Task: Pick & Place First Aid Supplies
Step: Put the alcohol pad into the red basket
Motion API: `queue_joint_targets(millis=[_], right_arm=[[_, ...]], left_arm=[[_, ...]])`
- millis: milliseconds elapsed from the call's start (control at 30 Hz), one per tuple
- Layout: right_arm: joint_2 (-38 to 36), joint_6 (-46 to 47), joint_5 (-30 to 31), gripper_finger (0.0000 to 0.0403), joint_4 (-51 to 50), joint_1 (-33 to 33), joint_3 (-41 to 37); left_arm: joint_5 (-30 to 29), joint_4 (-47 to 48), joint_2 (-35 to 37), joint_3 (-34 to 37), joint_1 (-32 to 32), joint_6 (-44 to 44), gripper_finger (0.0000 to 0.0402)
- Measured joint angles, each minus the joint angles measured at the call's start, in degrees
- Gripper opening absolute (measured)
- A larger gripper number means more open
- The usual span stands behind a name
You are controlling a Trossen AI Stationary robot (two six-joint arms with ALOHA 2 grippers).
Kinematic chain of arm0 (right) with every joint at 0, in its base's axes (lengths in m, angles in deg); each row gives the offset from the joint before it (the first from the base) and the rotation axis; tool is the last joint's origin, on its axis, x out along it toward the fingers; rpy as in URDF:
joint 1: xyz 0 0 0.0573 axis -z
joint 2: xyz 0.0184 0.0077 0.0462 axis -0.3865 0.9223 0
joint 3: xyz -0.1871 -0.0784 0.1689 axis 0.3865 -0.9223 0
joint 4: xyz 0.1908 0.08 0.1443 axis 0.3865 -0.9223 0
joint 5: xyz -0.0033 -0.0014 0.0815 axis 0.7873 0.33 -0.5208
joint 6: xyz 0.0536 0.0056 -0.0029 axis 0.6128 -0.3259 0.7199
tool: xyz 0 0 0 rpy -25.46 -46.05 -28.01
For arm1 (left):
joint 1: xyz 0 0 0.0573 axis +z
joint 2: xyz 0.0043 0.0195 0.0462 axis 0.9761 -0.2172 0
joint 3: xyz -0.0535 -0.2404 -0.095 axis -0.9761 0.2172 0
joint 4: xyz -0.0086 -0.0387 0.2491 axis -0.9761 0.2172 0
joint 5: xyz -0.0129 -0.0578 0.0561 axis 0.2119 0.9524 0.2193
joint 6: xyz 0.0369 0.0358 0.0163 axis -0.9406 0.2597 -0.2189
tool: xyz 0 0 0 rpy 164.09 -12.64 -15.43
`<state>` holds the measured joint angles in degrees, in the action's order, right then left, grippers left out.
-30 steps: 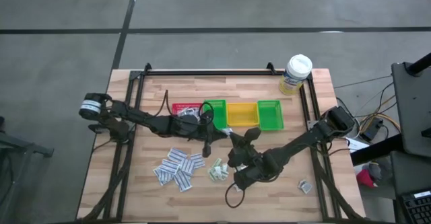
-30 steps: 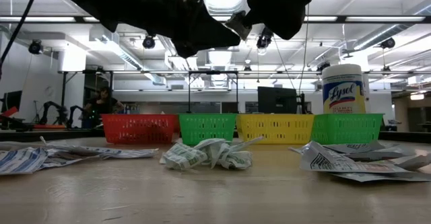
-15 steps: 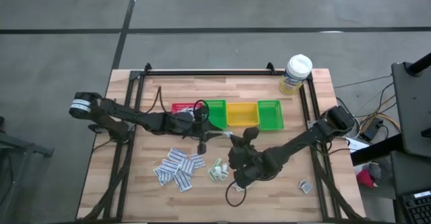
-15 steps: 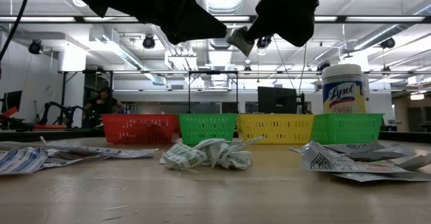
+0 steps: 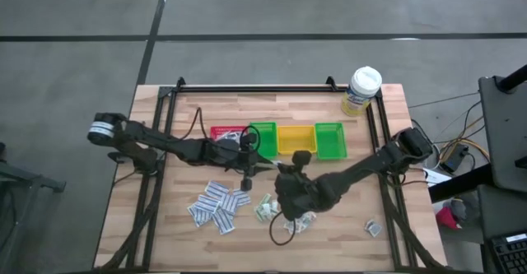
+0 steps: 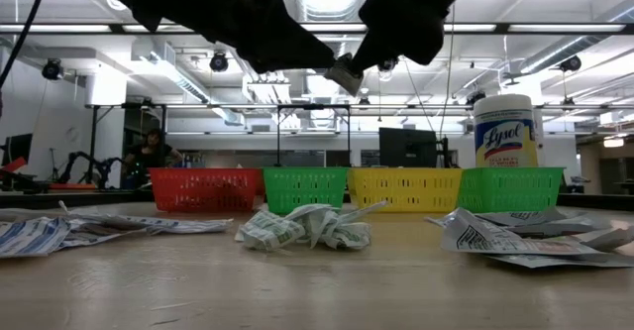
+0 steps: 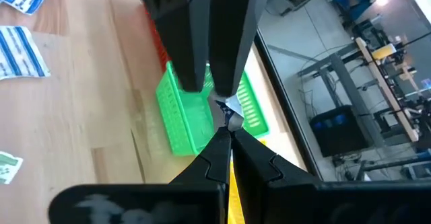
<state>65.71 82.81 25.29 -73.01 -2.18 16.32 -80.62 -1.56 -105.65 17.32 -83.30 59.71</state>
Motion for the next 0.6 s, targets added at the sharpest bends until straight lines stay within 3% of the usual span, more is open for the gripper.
queue_joint_targets(millis=[400,600], right_arm=[[0.0,-0.37,-1.4,0.0008,0.5,0.47,0.24],[0.0,-0.16,-4.23,0.0008,0.32,0.5,0.24]], left_arm=[[-0.02,0.17,-0.34,-0.07,0.0,0.37,0.0085],[-2.93,2.79,-0.34,-0.28,0.0,0.13,0.0085]])
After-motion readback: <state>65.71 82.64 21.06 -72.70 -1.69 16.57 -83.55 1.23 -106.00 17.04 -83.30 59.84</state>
